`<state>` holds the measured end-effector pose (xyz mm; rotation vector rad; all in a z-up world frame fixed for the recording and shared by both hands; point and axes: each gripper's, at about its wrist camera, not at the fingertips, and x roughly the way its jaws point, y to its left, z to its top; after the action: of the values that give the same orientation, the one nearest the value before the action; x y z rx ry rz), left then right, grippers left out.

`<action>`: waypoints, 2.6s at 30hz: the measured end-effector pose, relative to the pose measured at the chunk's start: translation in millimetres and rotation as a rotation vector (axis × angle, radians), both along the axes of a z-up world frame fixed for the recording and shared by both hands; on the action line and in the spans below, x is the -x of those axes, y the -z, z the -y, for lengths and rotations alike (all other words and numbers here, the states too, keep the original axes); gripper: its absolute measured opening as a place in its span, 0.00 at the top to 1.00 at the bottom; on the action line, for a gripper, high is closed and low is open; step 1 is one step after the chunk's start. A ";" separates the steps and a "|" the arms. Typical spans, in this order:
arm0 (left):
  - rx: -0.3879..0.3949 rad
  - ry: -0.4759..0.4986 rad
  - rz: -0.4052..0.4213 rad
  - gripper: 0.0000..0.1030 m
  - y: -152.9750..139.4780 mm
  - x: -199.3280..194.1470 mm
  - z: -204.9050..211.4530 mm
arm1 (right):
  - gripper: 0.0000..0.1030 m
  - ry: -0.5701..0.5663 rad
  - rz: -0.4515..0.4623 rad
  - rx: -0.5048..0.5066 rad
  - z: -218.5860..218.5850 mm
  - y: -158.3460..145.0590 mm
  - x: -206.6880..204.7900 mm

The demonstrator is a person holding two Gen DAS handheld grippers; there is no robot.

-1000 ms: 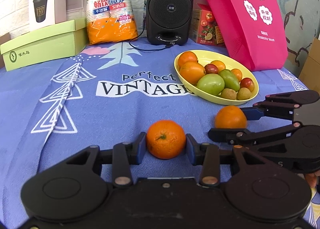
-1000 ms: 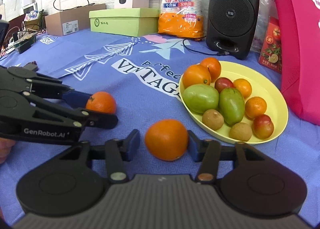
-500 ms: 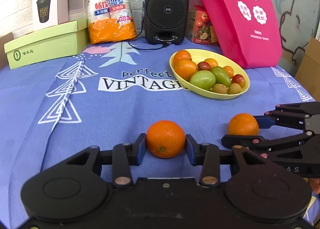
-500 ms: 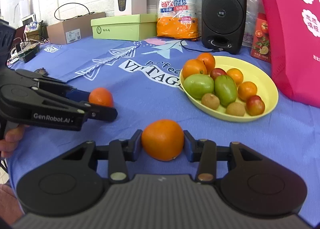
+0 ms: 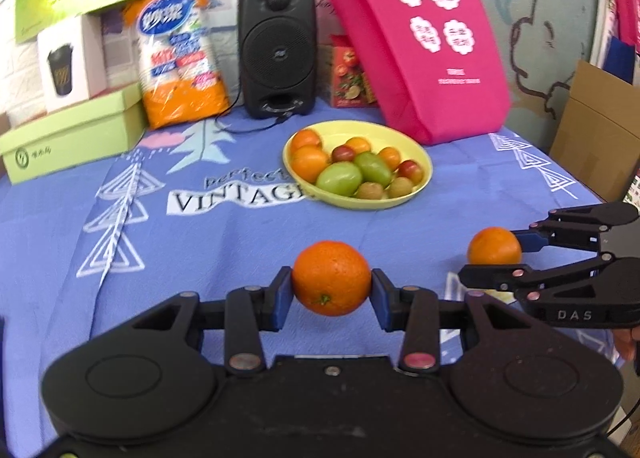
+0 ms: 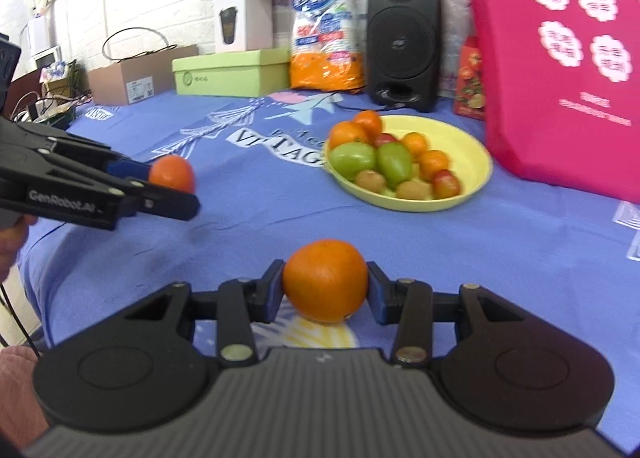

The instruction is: Organize fruits

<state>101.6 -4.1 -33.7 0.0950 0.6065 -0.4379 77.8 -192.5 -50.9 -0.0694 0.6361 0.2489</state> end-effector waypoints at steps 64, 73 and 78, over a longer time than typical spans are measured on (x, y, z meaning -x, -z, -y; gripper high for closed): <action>-0.175 -0.029 0.041 0.23 -31.7 -230.9 106.4 | 0.57 0.048 0.057 0.163 71.1 -38.4 -179.2; -0.182 -0.060 0.236 0.00 -77.5 -119.8 80.0 | 0.09 0.086 0.267 0.166 56.7 -104.2 -87.4; -0.136 -0.132 0.243 0.00 -80.5 -58.5 55.4 | 0.00 0.104 0.308 0.156 37.6 -113.6 -32.3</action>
<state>160.1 -59.5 46.9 0.2334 0.3995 -0.2518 110.0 -230.2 62.7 -0.2199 0.3503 0.0845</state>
